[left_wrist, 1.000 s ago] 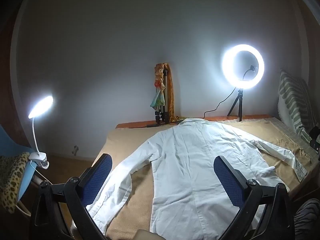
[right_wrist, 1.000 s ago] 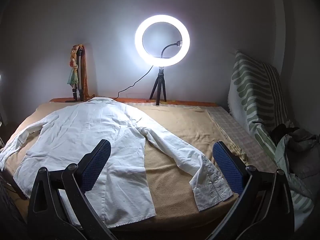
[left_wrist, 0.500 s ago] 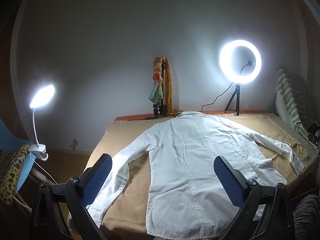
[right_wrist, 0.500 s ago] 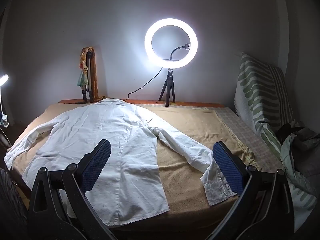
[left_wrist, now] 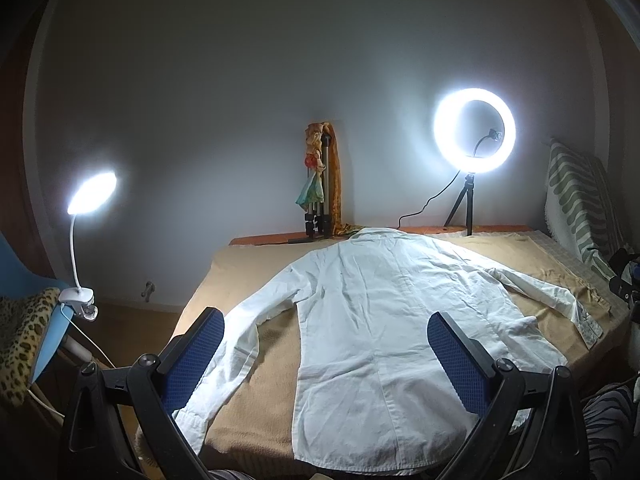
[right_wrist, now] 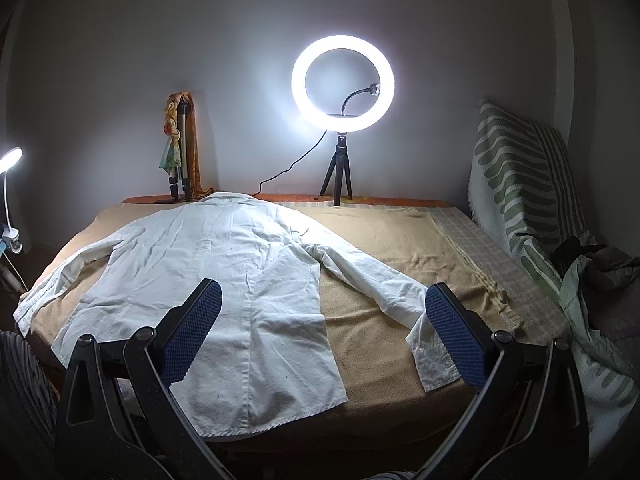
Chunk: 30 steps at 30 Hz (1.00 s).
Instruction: Fold small clothes
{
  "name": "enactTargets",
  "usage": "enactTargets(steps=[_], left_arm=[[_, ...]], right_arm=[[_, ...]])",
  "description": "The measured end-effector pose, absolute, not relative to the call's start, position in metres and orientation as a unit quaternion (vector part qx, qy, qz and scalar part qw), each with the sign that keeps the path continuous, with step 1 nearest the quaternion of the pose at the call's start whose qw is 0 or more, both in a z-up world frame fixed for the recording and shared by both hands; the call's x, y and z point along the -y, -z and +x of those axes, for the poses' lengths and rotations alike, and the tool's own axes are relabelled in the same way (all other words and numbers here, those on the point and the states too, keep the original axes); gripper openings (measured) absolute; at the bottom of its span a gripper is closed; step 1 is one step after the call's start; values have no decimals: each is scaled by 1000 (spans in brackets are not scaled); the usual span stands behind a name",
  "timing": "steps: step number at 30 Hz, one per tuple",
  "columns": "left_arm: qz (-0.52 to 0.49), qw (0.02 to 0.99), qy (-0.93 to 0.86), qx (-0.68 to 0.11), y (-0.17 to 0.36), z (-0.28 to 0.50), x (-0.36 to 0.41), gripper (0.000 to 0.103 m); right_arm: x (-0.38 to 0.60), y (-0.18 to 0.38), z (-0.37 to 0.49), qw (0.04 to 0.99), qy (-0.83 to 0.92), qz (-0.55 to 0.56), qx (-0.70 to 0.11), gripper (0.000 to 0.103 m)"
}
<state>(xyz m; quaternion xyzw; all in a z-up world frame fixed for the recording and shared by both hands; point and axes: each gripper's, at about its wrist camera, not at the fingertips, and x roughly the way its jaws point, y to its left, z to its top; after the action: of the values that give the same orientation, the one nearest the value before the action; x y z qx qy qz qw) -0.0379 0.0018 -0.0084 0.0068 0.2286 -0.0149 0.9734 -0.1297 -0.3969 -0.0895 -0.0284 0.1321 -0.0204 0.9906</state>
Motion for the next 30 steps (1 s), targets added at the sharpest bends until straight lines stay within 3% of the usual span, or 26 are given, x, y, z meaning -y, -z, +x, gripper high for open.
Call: enactTargets(steps=[30], left_arm=[[2, 975, 14, -224, 6, -45, -9, 103]], right_arm=[[389, 96, -132, 990, 21, -22, -139, 103]])
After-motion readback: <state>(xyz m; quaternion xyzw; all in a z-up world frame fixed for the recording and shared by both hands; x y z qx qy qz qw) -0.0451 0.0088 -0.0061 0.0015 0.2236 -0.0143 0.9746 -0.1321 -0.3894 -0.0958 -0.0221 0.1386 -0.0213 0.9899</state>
